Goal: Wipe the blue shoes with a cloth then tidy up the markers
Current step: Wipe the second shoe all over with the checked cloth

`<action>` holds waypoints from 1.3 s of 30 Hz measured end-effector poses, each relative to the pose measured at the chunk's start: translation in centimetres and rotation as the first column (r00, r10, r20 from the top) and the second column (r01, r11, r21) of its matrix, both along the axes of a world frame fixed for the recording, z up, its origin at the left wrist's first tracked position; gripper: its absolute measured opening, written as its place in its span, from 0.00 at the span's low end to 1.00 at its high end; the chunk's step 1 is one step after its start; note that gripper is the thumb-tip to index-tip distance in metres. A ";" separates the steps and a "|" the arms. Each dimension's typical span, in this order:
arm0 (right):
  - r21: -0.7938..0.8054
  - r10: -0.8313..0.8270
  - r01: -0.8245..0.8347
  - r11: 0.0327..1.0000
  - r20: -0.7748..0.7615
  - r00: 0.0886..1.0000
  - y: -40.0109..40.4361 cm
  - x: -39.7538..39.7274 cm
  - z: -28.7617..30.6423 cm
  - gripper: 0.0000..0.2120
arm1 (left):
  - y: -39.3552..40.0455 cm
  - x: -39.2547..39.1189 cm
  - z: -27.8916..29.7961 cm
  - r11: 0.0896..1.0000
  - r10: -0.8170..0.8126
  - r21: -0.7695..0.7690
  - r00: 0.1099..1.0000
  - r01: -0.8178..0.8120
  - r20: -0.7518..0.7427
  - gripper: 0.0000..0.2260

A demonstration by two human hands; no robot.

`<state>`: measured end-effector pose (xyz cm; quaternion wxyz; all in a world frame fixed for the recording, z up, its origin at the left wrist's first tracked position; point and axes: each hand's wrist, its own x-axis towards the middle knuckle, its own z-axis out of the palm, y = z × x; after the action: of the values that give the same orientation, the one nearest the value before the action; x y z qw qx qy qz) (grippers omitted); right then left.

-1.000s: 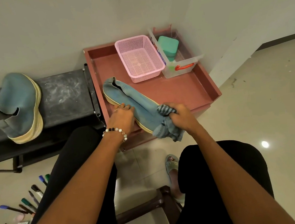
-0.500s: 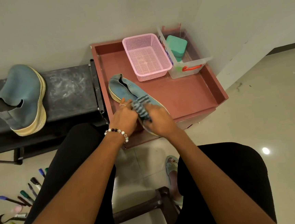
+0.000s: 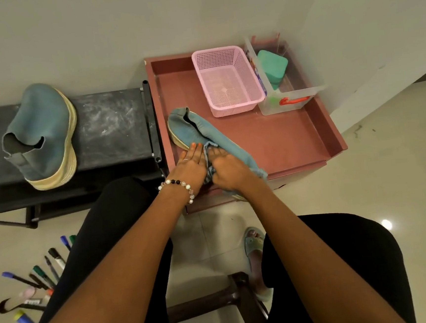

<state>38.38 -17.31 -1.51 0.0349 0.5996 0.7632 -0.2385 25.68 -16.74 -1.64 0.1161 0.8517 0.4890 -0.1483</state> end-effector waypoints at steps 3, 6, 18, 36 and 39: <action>-0.069 0.049 -0.045 0.997 0.052 0.997 2.0 0.1 -0.1 0.32 | 0.1 -0.1 0.6 0.999 0.004 -0.054 1.000 -0.003 0.012 0.29; -0.133 0.074 -0.063 0.989 0.078 0.994 0.8 0.4 0.3 0.35 | 0.0 -0.2 0.5 0.999 0.000 -0.051 1.000 -0.001 -0.006 0.31; -0.150 0.169 -0.123 0.981 0.348 0.922 -1.5 -1.0 0.3 0.27 | -0.4 0.2 1.1 0.992 0.045 -0.114 0.996 -0.054 -0.076 0.30; -0.278 0.149 -0.071 0.958 0.270 0.951 -5.9 2.5 2.5 0.32 | -1.2 1.1 2.7 0.979 0.006 -0.193 0.947 -0.071 -0.321 0.33; -0.274 0.143 -0.066 0.959 0.271 0.952 -6.8 2.5 2.6 0.32 | -1.3 1.1 2.8 0.982 -0.006 -0.181 0.947 -0.055 -0.322 0.32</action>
<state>40.92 -24.16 1.05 0.2370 0.5763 0.7426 -0.2452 26.82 -18.05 1.14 0.1165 0.7953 0.4957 -0.3291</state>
